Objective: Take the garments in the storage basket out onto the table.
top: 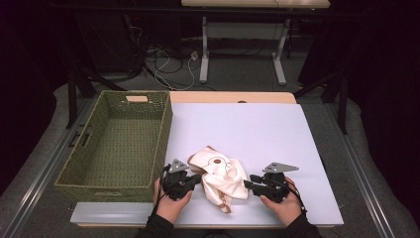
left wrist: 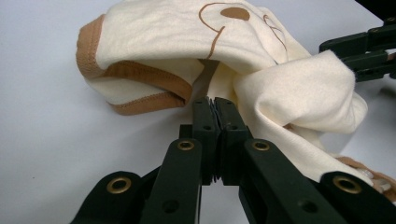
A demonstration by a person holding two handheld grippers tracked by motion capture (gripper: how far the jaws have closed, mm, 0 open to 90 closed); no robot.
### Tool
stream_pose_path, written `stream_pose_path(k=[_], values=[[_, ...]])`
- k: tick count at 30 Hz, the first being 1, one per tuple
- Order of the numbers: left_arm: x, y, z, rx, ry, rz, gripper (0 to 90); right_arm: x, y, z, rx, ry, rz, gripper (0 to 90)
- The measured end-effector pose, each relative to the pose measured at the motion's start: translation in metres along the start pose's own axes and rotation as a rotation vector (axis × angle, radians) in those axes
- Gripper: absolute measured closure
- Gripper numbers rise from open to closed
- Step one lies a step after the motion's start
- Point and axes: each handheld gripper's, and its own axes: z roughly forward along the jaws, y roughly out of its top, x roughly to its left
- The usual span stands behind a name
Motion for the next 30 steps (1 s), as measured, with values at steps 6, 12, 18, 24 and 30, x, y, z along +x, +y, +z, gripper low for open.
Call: stream_pose_path(k=[6, 12, 18, 24, 30], values=[[0.000, 0.000, 0.001, 0.001, -0.003, -0.007, 88.1, 0.006, -0.001, 0.012, 0.049, 0.000, -0.020, 69.9], [0.000, 0.000, 0.001, 0.000, -0.003, -0.008, 88.2, 0.009, 0.001, 0.011, 0.068, -0.003, -0.061, 89.3], [0.001, 0.000, -0.001, -0.001, -0.004, -0.009, 88.2, 0.002, 0.008, -0.005, -0.003, -0.019, -0.037, 89.8], [0.003, 0.002, -0.004, -0.006, 0.000, -0.008, 88.2, -0.011, 0.012, -0.020, -0.059, -0.034, 0.012, 89.9], [0.006, 0.004, -0.007, -0.019, 0.008, -0.018, 88.2, -0.027, 0.017, -0.039, -0.125, -0.076, 0.035, 90.0]])
